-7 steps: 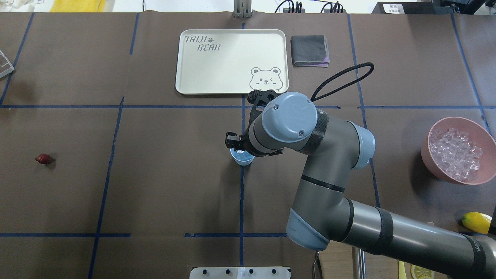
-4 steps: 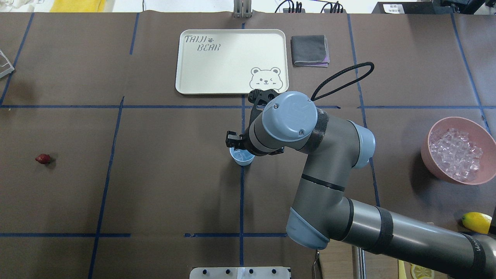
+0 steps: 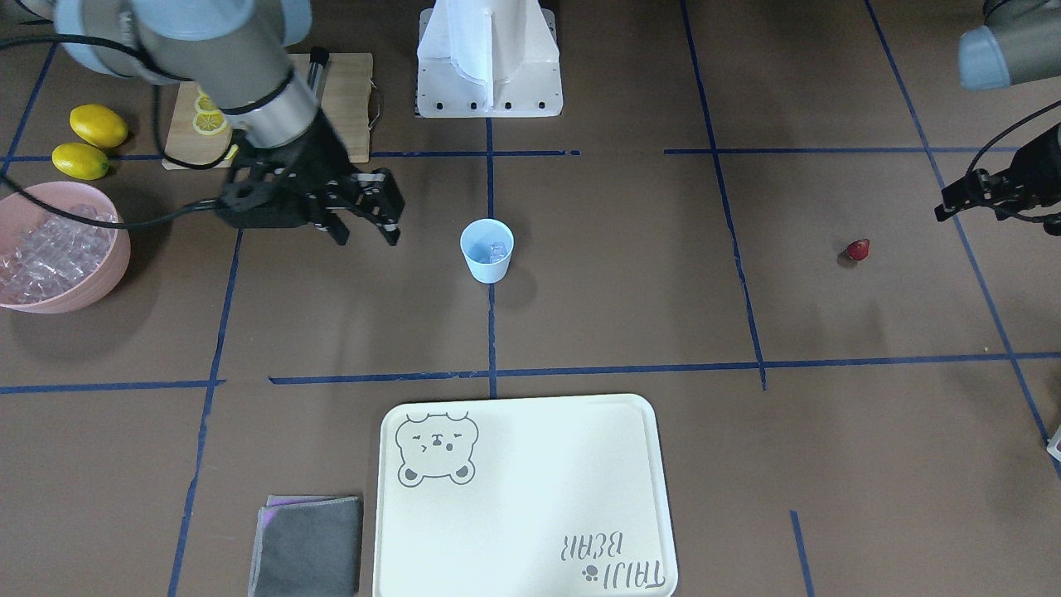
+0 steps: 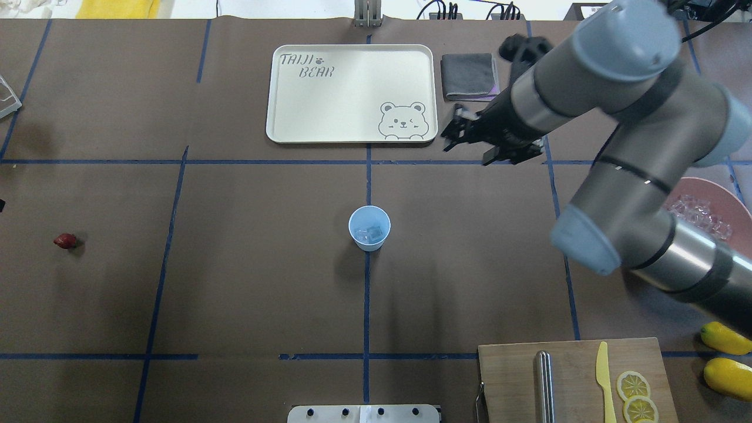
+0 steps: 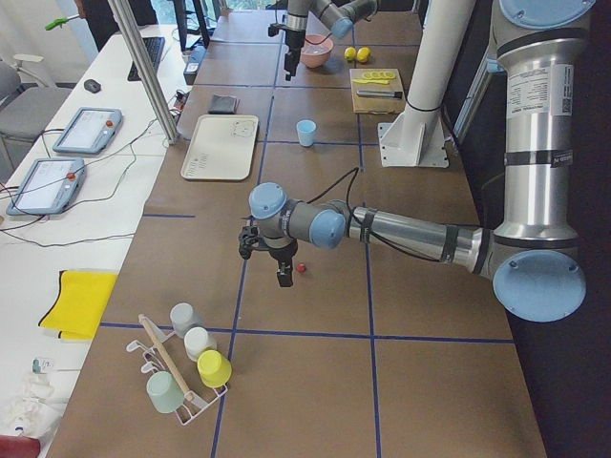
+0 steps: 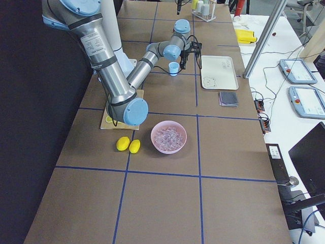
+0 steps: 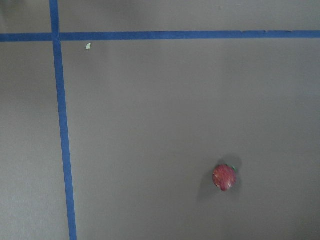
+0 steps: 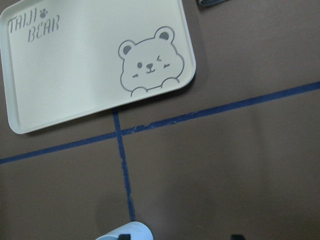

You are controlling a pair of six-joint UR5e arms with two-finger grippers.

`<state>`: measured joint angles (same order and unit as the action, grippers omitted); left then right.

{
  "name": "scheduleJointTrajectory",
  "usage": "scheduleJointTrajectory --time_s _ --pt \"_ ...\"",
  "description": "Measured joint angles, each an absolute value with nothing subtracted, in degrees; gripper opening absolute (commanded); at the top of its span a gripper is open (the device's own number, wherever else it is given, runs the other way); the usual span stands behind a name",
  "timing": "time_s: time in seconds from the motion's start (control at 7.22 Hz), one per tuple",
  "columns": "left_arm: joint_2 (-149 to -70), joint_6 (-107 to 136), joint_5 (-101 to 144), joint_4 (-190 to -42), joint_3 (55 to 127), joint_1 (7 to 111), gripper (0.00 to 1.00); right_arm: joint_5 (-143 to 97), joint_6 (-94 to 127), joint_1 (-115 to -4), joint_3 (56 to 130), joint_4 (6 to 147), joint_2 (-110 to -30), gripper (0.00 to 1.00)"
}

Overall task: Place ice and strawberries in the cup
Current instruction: 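Grasp the red strawberry with the left gripper while the right gripper withdraws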

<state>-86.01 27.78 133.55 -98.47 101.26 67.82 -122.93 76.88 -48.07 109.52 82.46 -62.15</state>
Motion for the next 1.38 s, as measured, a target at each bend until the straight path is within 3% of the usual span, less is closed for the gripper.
scheduleJointTrajectory --time_s 0.55,0.69,0.97,1.38 --pt "-86.5 48.2 127.4 -118.3 95.2 54.1 1.0 -132.2 66.2 -58.3 111.0 82.4 -68.4 1.0" --pt "-86.4 49.4 126.9 -119.5 94.7 52.8 0.99 -132.4 65.9 -58.5 111.0 82.4 -68.6 1.0" --pt "-86.3 50.0 126.7 -120.0 94.4 52.1 0.86 -132.4 65.8 -58.6 111.0 82.4 -68.6 1.0" --pt "-86.4 50.0 126.4 -120.0 94.0 51.9 0.86 -132.2 65.8 -58.5 111.2 82.4 -68.6 1.0"
